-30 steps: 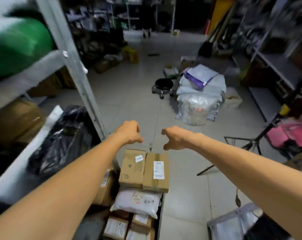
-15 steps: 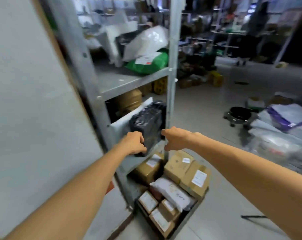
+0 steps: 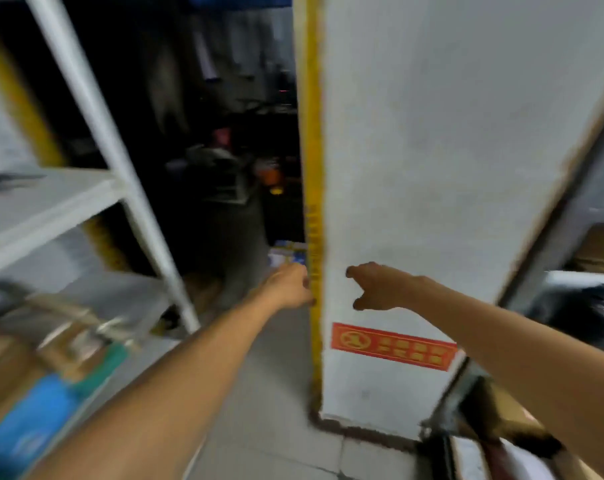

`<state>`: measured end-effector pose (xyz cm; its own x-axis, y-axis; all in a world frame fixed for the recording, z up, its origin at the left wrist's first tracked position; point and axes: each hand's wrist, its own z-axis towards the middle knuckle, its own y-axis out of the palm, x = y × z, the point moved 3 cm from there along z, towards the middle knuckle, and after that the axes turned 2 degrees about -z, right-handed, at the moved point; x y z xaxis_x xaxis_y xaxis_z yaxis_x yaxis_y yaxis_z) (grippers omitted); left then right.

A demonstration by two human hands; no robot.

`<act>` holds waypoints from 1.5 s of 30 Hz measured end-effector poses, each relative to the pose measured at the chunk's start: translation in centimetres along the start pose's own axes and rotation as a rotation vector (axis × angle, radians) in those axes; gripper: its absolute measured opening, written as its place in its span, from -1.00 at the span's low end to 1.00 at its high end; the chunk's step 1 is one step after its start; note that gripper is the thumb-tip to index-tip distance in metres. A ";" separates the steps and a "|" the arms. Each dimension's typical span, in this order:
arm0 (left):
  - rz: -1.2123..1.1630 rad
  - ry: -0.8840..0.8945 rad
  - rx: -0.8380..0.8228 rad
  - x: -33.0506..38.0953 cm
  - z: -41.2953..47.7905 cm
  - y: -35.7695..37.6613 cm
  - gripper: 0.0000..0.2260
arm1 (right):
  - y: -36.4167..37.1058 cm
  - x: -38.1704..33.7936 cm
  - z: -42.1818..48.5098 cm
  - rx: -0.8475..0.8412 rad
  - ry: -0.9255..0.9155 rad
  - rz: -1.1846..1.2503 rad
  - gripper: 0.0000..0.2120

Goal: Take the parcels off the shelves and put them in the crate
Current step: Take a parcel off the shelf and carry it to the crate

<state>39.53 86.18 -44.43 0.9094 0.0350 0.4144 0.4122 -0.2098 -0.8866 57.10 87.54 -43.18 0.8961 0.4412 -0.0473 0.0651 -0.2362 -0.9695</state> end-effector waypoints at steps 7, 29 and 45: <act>-0.022 -0.499 0.202 -22.6 -16.5 -6.5 -0.57 | -1.6 -26.0 5.6 0.032 -0.521 -0.125 -0.49; -0.310 -1.616 0.618 -27.3 -65.8 5.4 -0.55 | 10.4 -65.1 -22.0 -0.134 -1.691 -0.305 -0.58; -0.261 -1.539 0.648 -40.6 -76.6 3.4 -0.61 | 15.6 -78.5 -28.2 -0.306 -1.297 0.133 -0.38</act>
<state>-0.28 9.19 -48.58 -0.1359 0.9344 0.3293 0.1481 0.3478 -0.9258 0.15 24.83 -47.82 -0.1474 0.8567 -0.4943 0.2582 -0.4491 -0.8554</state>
